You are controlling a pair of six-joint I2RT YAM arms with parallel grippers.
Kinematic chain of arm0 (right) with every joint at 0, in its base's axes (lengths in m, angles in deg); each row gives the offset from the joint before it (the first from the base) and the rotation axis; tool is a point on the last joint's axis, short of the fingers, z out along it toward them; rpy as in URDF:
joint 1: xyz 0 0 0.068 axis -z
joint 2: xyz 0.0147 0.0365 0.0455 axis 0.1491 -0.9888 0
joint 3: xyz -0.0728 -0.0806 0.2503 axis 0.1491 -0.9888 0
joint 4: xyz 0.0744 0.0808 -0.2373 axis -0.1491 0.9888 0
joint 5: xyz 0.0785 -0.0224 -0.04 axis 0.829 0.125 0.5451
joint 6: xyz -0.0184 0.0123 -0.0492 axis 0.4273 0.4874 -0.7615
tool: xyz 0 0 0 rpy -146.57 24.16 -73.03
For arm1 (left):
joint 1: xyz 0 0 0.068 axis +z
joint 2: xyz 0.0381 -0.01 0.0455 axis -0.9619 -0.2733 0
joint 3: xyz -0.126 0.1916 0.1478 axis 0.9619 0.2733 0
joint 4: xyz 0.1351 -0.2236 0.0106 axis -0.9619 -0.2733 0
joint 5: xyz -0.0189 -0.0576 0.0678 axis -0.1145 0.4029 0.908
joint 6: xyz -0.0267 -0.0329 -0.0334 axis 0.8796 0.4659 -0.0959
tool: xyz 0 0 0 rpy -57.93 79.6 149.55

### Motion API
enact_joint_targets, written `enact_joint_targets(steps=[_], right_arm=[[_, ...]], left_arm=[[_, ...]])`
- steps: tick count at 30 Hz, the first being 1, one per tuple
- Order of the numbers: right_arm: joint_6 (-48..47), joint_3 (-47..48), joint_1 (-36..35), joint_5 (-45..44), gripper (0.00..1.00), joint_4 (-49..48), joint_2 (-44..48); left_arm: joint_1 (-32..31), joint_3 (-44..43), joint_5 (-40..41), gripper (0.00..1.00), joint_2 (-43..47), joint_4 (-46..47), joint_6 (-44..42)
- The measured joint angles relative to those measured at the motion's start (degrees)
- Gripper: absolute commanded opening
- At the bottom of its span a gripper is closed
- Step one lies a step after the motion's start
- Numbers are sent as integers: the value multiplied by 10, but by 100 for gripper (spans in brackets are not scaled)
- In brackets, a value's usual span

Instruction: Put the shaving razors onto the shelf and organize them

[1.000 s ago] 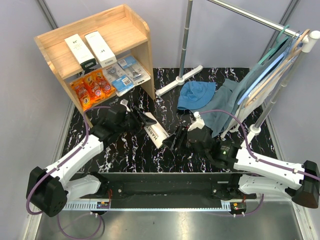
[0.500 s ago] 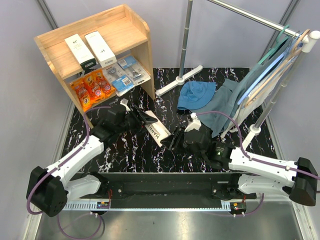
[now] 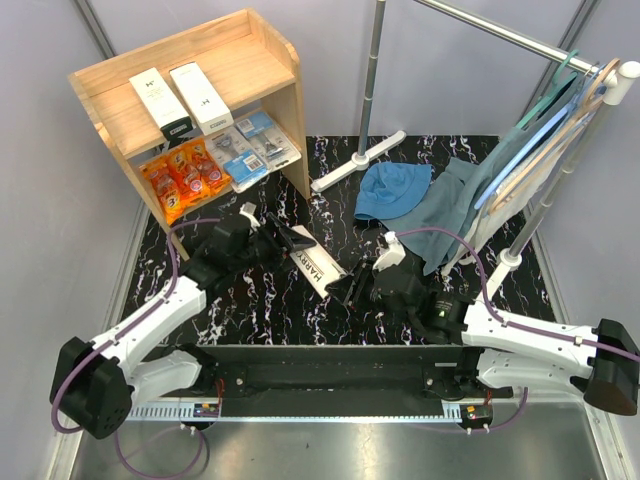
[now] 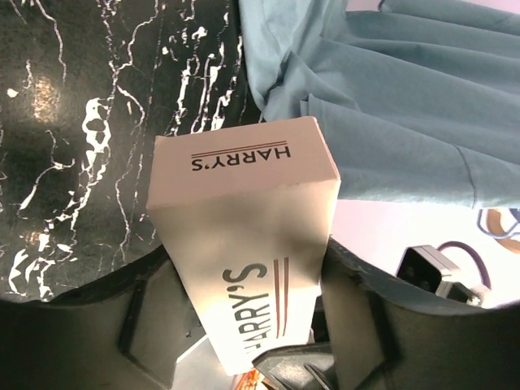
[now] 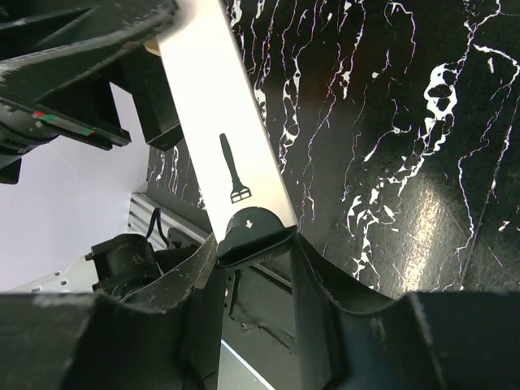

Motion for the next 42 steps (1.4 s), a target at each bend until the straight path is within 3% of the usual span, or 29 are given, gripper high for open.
enact_joint_targets(steps=[3, 5, 17, 29, 36, 42], right_arm=[[0, -1, 0, 0, 11, -1, 1], [-1, -2, 0, 0, 11, -2, 2], [-2, -4, 0, 0, 11, -7, 11], [1, -1, 0, 11, 12, -6, -10], [1, 76, 0, 44, 12, 3, -53], [1, 140, 14, 78, 12, -7, -80]], left_arm=[[0, 0, -5, 95, 8, 2, 0], [0, 0, -8, 99, 11, -1, -10], [0, -57, 40, 99, 45, -146, -112], [0, -142, 203, 99, 186, -312, -221], [0, -148, 295, 99, 253, -415, -237], [0, -170, 352, 99, 214, -503, -247]])
